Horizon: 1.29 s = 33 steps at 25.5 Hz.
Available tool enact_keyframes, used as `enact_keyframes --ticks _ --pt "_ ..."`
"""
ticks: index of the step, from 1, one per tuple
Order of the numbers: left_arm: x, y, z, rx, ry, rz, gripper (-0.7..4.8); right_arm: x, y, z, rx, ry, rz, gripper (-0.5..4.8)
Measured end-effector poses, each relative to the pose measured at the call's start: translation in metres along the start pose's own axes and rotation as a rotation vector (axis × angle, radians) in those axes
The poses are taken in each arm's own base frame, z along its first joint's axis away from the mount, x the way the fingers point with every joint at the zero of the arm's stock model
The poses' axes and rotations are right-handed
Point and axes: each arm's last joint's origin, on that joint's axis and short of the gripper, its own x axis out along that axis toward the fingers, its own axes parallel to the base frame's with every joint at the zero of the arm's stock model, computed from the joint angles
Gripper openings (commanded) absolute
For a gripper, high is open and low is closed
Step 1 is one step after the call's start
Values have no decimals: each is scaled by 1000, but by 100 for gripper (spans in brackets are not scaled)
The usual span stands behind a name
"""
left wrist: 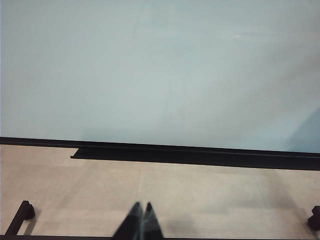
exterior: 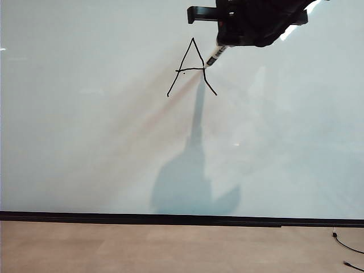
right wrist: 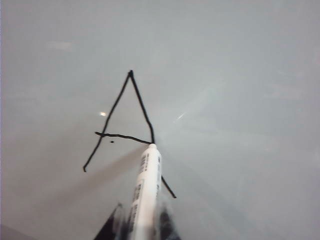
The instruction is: Pick up the pen on the shelf to the right of the whiteboard and write the letter A.
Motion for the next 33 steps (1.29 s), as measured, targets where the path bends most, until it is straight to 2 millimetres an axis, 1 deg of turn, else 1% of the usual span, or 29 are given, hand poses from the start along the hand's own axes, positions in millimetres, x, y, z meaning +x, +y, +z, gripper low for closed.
enact_keyframes --ticks 6,8,11,12,13,15,16,19,22,25,28,29,31,33 --pt "0 0 0 0 0 0 -5 -1 0 0 -1 -1 3 -5" --pt "0 0 0 0 0 0 -4 -7 5 3 0 -5 41 -5" --pt "0 0 0 0 0 0 -4 -26 14 18 -6 -47 104 -5" --pt "0 0 0 0 0 0 -4 -42 14 29 -32 -71 147 -5" --pt "0 0 0 0 0 0 -5 -57 9 36 -73 -74 162 -5" --pt "0 0 0 0 0 0 -5 -73 0 39 -100 -74 176 -5" --pt "0 0 0 0 0 0 -5 -88 -8 37 -106 -83 221 -5" --pt "0 0 0 0 0 0 -5 -111 -20 28 -132 -91 285 -5" --pt "0 0 0 0 0 0 -4 -125 -27 18 -166 -82 299 -4" --pt "0 0 0 0 0 0 -5 -141 -35 -1 -191 -42 315 -4" --pt "0 0 0 0 0 0 -4 -152 -40 -17 -200 -29 329 -4" --pt "0 0 0 0 0 0 -4 -156 -42 -22 -197 -38 334 -5" --pt "0 0 0 0 0 0 -4 -171 -49 -39 -178 -90 340 -5" --pt "0 0 0 0 0 0 -4 -179 -52 -48 -166 -122 334 -5"
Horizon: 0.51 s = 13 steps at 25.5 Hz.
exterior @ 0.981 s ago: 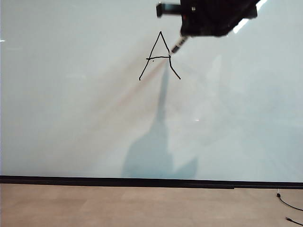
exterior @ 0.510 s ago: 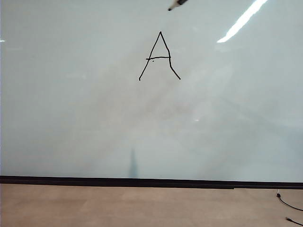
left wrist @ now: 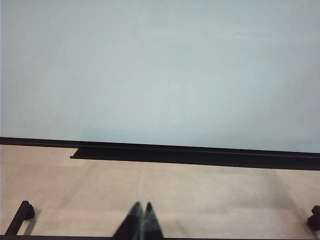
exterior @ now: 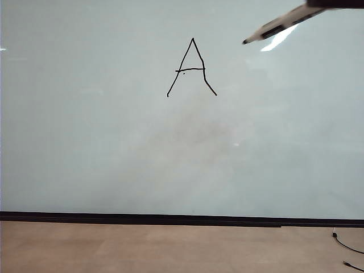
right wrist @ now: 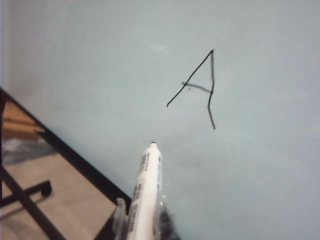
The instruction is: Pick up the pen on the shelf to the right of the whiteboard and write the letter A.
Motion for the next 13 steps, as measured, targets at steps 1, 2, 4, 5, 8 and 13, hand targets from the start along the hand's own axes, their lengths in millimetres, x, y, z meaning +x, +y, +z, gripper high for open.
enact_keyframes --ticks 1,2,4,5,8,13 --pt "0 0 0 0 0 0 -5 -4 0 -2 4 -24 -6 -5" --pt "0 0 0 0 0 0 -5 -8 0 -4 9 -48 -12 -5" --pt "0 0 0 0 0 0 -4 -20 0 -13 22 -113 -30 -5" --pt "0 0 0 0 2 0 -4 -22 1 -18 21 -110 -33 -5" --pt "0 0 0 0 0 2 -5 -18 4 -32 1 -8 -15 -5" --pt "0 0 0 0 1 -1 -5 -17 5 -46 -4 23 -46 -5"
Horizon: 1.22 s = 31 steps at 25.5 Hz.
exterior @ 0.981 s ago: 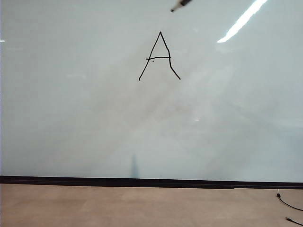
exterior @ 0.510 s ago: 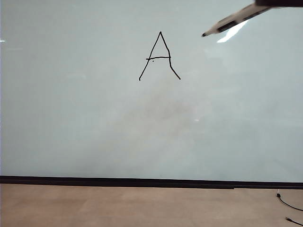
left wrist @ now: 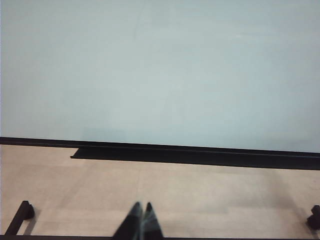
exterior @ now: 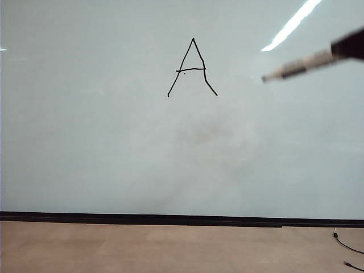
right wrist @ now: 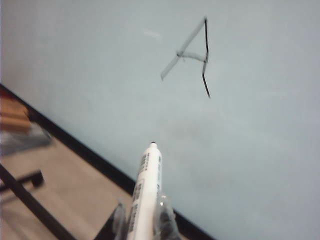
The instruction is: Pick up the pen on the shelf to the right of the whiteboard and write the letter A.
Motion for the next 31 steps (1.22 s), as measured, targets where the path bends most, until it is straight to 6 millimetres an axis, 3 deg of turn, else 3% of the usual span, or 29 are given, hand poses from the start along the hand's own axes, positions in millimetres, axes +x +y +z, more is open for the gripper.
enact_keyframes --ticks 8,20,31 --pt "0 0 0 0 2 0 -4 1 -16 -1 -10 1 -132 -5" --pt "0 0 0 0 2 1 -5 -17 -69 -15 116 108 -721 -5" --pt "0 0 0 0 2 0 -5 -28 -80 -21 185 115 -653 -5"
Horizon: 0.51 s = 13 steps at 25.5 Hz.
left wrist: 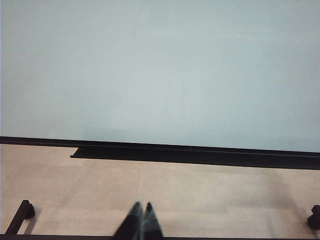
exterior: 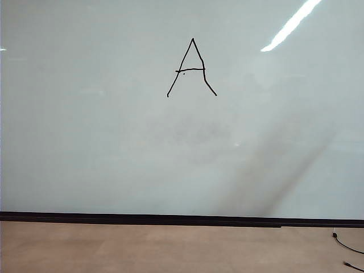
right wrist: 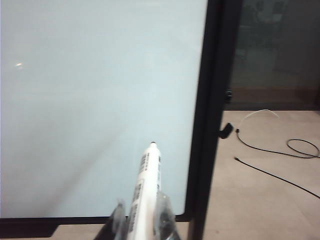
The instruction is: Pick up the pen on the shelf to the right of the whiteboard and write the letter A.
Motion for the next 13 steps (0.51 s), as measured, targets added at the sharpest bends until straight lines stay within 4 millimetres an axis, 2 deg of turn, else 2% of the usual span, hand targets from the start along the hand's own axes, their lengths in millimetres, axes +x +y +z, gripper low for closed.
enact_keyframes --ticks 7,13 --pt "0 0 0 0 0 0 -5 0 -3 -6 51 55 -110 -5" --pt "0 0 0 0 0 0 -5 0 -4 -6 50 54 -126 -4"
